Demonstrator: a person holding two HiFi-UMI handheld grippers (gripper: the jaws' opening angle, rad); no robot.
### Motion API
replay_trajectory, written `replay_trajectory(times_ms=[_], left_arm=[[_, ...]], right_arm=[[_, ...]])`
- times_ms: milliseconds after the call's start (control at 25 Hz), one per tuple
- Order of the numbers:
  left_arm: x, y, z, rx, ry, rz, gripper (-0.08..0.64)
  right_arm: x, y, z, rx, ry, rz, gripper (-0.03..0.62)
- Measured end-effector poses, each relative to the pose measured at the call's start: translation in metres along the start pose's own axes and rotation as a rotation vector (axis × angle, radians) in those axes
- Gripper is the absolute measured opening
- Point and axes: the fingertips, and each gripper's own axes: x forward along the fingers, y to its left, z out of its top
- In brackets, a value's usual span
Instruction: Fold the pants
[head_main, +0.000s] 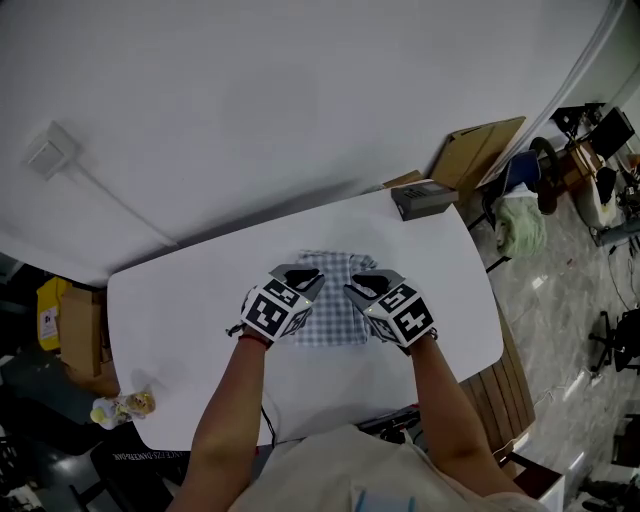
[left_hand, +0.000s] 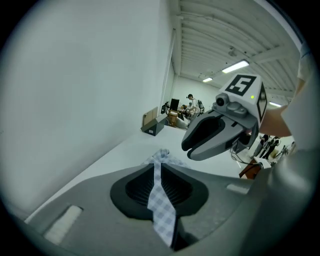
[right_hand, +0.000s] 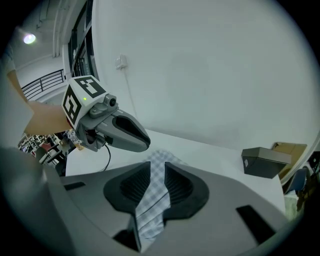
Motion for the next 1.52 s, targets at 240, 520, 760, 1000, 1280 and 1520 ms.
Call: replay_trajectory(times_ms=[240,520,760,1000,1280,1520], left_arm=[[-0.016,-0.021,-0.002,-0.031,-0.087,0.032,0.041],[-0.035,-0.055,-0.014,-0.066,-0.159,0.06,0.037],[-0.055,-0.08,-0.012,-0.086,-0.228,0.067,0.028],[-0.075,-0.104,-0.018,-0.092,-0.282,0.073,0.02],[-0.08,-0.12,-0.027,-0.113,-0.285,0.065,0.02],[-0.084,-0.123,-0.023,-0.118,-0.304,0.067,0.02]], right_arm=[[-0.017,0.018,-0.004,0.029,-0.077,-0.015,0.052],[-0.042,0.042,-0.018,0.067,-0.146,-0.012,0.037],[-0.058,0.065,-0.03,0.106,-0.178,0.018,0.031],[-0.078,0.078,-0.039,0.113,-0.198,0.026,0.028],[-0.09,0.088,-0.05,0.135,-0.202,0.018,0.017],[-0.093,0.094,-0.049,0.132,-0.201,0.021,0.015]])
